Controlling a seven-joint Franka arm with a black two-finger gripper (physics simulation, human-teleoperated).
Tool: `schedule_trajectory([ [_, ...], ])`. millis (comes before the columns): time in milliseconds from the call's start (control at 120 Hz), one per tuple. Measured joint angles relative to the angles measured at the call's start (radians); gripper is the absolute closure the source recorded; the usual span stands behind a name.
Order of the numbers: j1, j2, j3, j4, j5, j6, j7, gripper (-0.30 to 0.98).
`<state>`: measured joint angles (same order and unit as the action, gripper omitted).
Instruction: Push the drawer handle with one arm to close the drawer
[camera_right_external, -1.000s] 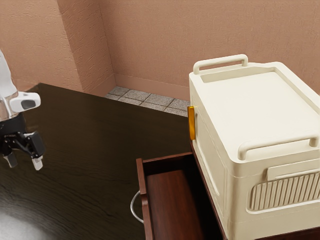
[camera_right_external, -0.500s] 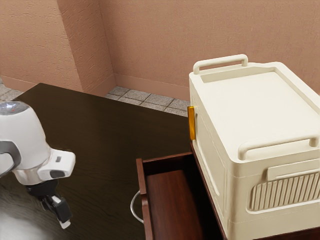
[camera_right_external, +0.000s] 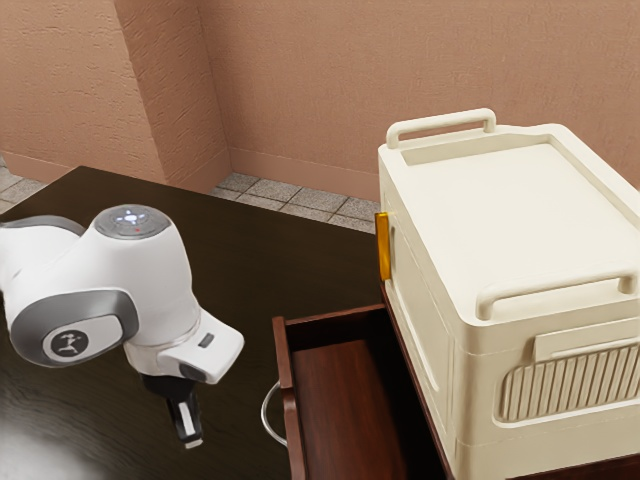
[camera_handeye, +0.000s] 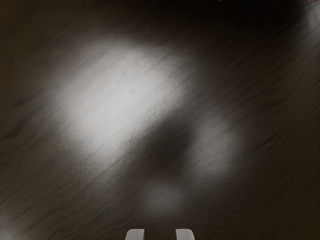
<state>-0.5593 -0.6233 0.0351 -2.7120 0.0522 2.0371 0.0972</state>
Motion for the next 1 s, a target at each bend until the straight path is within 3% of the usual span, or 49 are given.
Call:
schedule_trajectory([
  [475,-0.019,0.247,0.008,0.125,-0.038,0.170,0.167,0.78],
  [1000,-0.054,0.292,0.009,0.160,-0.075,0.228,0.249,0.79],
])
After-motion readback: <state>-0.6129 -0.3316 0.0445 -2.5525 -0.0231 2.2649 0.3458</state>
